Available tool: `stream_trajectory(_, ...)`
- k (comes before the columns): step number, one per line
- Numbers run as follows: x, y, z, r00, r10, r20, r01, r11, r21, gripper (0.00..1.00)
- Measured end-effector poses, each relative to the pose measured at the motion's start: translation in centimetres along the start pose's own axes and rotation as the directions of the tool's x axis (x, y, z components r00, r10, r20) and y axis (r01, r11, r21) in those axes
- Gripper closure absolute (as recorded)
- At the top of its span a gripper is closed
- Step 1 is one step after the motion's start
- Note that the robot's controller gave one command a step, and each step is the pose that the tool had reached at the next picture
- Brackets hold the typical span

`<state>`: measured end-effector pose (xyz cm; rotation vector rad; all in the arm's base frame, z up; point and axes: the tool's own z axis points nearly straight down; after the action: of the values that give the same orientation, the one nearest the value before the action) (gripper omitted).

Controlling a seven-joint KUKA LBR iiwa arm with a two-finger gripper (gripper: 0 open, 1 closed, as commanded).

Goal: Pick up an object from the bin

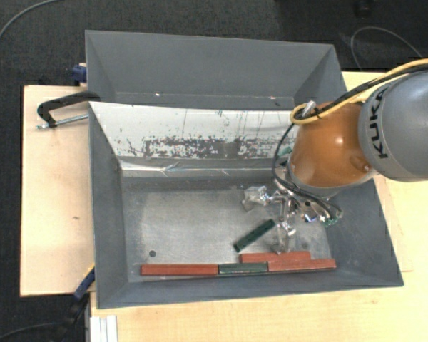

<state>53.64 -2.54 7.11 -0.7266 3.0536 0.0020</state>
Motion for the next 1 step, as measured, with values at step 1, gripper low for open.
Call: stream_trajectory(1, -0.01, -0.08, 0.03, 1.000, 0.001, 0.000, -0.001, 1.000, 0.000, 1.00)
